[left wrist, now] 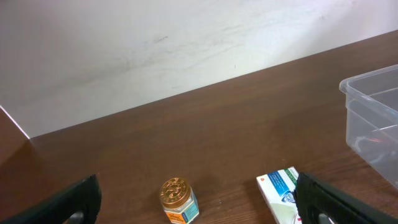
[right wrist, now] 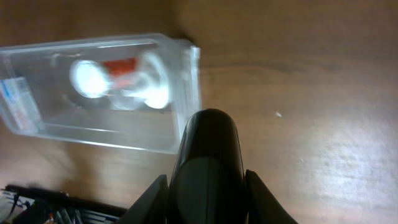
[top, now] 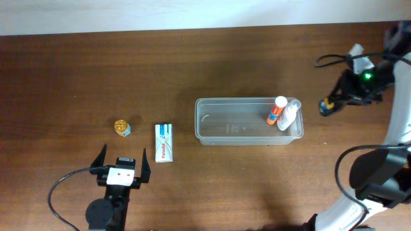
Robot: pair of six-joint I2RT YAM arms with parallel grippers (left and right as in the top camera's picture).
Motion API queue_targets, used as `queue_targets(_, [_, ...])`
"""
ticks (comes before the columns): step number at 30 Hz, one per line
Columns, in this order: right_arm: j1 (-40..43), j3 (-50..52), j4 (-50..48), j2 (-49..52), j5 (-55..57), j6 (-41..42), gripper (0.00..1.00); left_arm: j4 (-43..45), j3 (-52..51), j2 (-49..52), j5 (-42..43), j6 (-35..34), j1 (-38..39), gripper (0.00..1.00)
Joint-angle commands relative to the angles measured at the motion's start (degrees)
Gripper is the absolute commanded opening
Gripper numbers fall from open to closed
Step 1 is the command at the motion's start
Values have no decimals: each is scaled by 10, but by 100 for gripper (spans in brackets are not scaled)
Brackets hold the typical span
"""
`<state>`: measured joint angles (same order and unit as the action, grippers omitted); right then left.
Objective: Pack container
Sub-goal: 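Carry the dark bottle into the container and lay it down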
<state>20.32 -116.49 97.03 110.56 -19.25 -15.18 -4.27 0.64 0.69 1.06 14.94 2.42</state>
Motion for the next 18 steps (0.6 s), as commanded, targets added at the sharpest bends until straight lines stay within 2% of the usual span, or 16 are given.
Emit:
queue_targets(1, [-72, -16, 3, -37, -33, 5, 29, -3, -2, -3, 0, -8, -4, 99])
queue_targets(10, [-245, -15, -12, -38, -11, 10, 30, -3, -2, -3, 0, -8, -4, 99])
queue_targets(15, [-315, -14, -45, -32, 101, 96, 31, -3, -2, -3, 0, -8, -4, 99])
queue_targets(18, [-341, -14, -56, -25, 105, 113, 31, -3, -2, -3, 0, -8, -4, 99])
